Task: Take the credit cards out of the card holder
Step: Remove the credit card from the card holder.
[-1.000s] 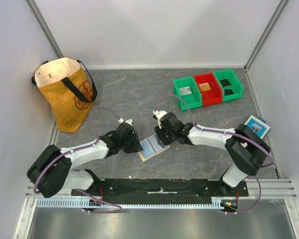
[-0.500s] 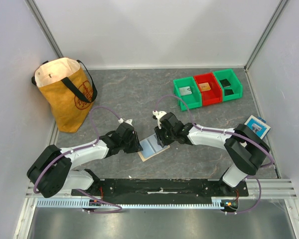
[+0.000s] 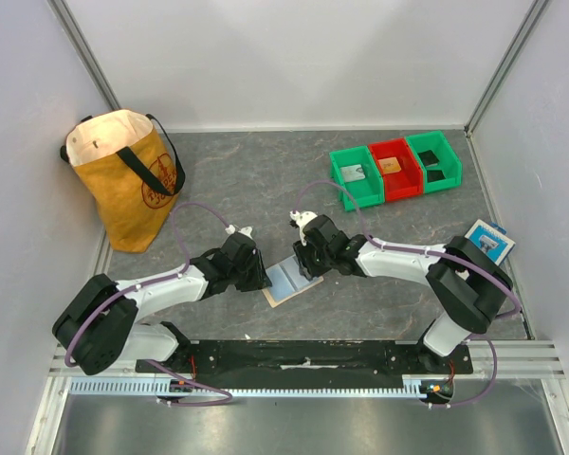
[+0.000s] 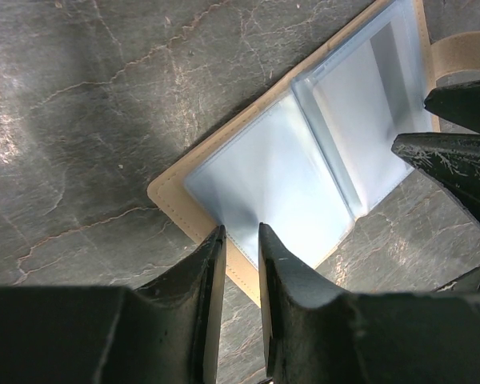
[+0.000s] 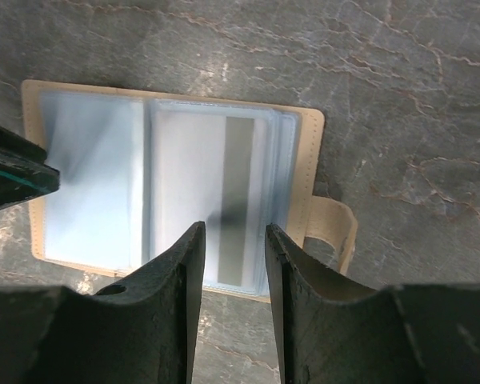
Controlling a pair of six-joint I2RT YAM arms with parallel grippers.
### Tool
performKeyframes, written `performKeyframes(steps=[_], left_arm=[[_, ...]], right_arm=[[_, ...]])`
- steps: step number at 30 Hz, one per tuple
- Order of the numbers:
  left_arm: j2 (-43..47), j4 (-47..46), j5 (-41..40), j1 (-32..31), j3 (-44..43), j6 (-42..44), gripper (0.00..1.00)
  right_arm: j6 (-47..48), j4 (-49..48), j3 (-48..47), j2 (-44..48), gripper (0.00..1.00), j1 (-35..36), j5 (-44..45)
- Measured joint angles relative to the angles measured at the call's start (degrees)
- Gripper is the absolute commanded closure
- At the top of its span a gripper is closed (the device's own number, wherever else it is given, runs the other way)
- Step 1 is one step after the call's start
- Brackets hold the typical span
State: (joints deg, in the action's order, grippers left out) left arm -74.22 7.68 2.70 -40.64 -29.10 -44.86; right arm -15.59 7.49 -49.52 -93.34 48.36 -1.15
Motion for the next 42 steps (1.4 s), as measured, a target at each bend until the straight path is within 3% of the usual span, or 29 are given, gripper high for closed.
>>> performKeyframes(steps=[19,29,42], left_arm=[[-0.7,0.8,0.0,0.0,-0.7,0.0,0.71],[-0.9,1.0,0.2,0.0,-1.0,0.0,0.71],[-0.9,1.0,0.3,0.0,-1.0,0.0,0.71]], right_arm=[[0.3,0.6,0.4,0.0,0.6,1.7,2.6],[0.6,0.6,0.4,0.1,0.51,2.9,4.1],[0.7,1.7,0.4,1.6,0.5,5.7,9.0]])
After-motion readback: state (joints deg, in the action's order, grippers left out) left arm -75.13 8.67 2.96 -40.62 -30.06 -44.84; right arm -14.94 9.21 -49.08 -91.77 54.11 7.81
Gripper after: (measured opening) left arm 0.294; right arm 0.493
